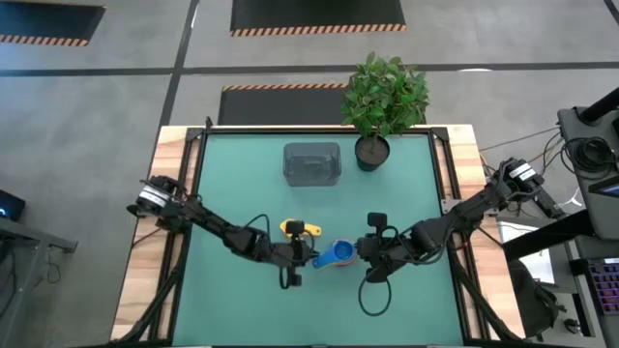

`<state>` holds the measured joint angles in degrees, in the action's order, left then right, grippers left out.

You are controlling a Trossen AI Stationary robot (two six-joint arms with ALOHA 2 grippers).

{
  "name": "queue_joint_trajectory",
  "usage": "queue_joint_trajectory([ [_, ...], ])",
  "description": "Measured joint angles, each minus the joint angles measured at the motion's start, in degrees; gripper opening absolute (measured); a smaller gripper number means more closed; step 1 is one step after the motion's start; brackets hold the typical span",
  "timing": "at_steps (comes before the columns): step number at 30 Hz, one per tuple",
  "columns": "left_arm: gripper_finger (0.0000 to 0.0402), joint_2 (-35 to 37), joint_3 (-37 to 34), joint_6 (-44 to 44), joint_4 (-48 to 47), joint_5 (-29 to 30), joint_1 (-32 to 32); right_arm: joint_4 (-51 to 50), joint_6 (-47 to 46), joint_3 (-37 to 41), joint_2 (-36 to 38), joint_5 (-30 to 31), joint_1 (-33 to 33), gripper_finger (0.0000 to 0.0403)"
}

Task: Nest measuring cups in basket
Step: Stack the dark blue measuring cup into the green measuring cup, then stack the yellow measuring cup into the blue measuring cup

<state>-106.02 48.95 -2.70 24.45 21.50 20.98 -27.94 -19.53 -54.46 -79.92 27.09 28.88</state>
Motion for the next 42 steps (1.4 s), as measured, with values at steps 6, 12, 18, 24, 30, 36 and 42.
queue_joint_trajectory([
  [6, 0.0000, 0.0, 0.0, -0.9, 0.0, 0.0, 0.4, 0.0, 0.0, 0.0, 0.0, 0.0, 0.0, 0.0009],
  [12, 0.0000, 0.0, 0.0, -1.1, 0.0, 0.0, 0.6, 0.0, 0.0, 0.0, 0.0, 0.0, 0.0, 0.0009],
  [18, 0.0000, 0.0, 0.0, -1.1, 0.0, 0.0, 0.8, 0.0, 0.0, -0.1, 0.0, 0.0, 0.0, 0.0009],
  [24, 0.0000, 0.1, 0.0, -1.1, 0.0, 0.0, 0.8, 0.0, -0.3, -0.1, 0.0, 0.0, 0.0, 0.0009],
  [30, 0.0000, 0.1, 0.0, -1.1, 0.0, 0.0, 1.0, 0.0, -0.4, -0.1, 0.0, 0.0, 0.0, 0.0009],
  [36, 0.0000, 1.1, 0.0, 1.0, -1.4, 0.0, 1.0, 0.0, -0.5, -0.3, 0.0, 0.0, 0.0, 0.0009],
  [42, 0.0000, 6.1, 0.0, 4.3, -9.4, 0.3, 1.0, -0.1, -0.9, -0.8, 0.0, -0.1, 0.0, 0.0009],
])
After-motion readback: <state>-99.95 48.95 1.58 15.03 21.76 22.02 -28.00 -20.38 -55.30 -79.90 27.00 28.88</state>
